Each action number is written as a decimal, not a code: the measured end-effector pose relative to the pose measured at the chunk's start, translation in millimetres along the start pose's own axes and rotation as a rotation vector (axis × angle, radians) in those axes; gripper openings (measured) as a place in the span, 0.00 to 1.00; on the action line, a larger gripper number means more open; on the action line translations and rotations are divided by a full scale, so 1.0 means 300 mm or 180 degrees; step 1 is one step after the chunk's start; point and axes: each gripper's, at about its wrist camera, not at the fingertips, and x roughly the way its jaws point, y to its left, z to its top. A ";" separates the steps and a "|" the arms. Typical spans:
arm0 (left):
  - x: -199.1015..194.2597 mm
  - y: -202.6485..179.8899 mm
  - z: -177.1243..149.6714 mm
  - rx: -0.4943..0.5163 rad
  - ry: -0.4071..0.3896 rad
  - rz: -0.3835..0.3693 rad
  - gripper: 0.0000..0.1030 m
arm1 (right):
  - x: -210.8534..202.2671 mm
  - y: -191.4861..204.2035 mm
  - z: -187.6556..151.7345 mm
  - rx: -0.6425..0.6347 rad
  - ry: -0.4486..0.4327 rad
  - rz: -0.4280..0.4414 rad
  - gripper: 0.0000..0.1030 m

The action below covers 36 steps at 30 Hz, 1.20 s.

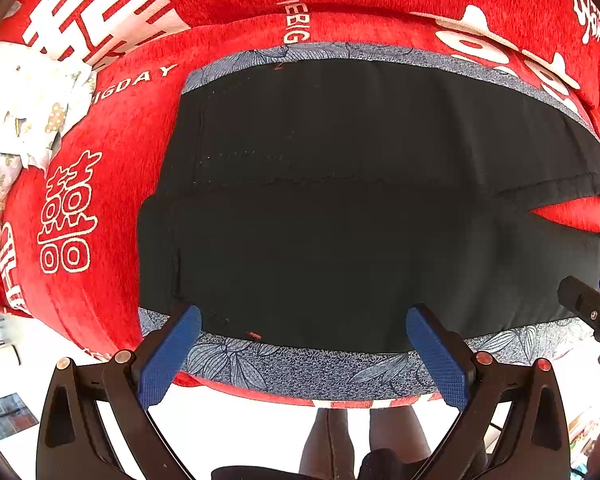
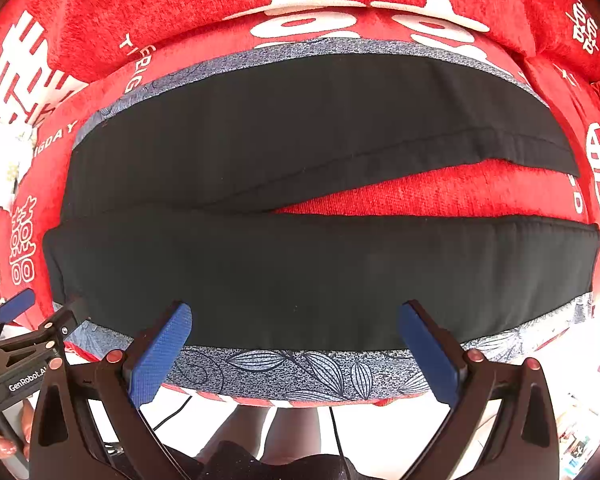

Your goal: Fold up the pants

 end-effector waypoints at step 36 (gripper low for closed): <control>0.002 -0.023 -0.012 0.0025 0.0024 0.0035 1.00 | 0.009 -0.016 -0.009 0.0034 0.0008 0.0007 1.00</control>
